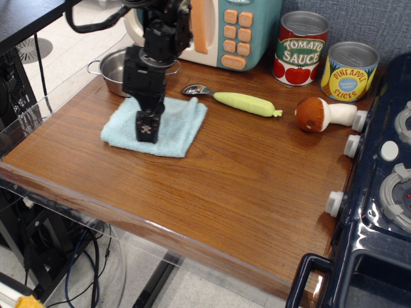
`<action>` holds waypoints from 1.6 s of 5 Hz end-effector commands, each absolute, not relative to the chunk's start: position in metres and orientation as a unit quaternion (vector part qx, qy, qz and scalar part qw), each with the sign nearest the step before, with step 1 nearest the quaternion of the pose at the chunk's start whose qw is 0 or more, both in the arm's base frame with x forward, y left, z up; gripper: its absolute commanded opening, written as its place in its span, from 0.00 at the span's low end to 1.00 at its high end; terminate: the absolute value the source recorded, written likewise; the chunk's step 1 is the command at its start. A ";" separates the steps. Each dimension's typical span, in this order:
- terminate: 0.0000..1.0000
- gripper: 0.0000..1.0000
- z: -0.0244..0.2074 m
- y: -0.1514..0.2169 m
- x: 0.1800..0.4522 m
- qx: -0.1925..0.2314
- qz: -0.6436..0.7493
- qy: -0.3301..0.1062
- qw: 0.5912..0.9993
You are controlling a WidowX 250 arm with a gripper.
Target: PICK UP THE WHITE TOWEL AND PUT ANOTHER SIDE OF THE TABLE
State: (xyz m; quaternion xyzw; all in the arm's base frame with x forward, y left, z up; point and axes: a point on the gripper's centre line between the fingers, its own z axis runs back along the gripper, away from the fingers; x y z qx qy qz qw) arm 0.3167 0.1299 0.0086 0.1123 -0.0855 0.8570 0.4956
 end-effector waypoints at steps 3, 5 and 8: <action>0.00 1.00 0.032 0.142 0.283 0.059 0.888 -0.073 0.450; 0.00 1.00 0.083 0.129 0.294 -0.011 0.881 -0.101 0.462; 0.00 1.00 0.096 0.123 0.298 -0.039 0.868 -0.111 0.482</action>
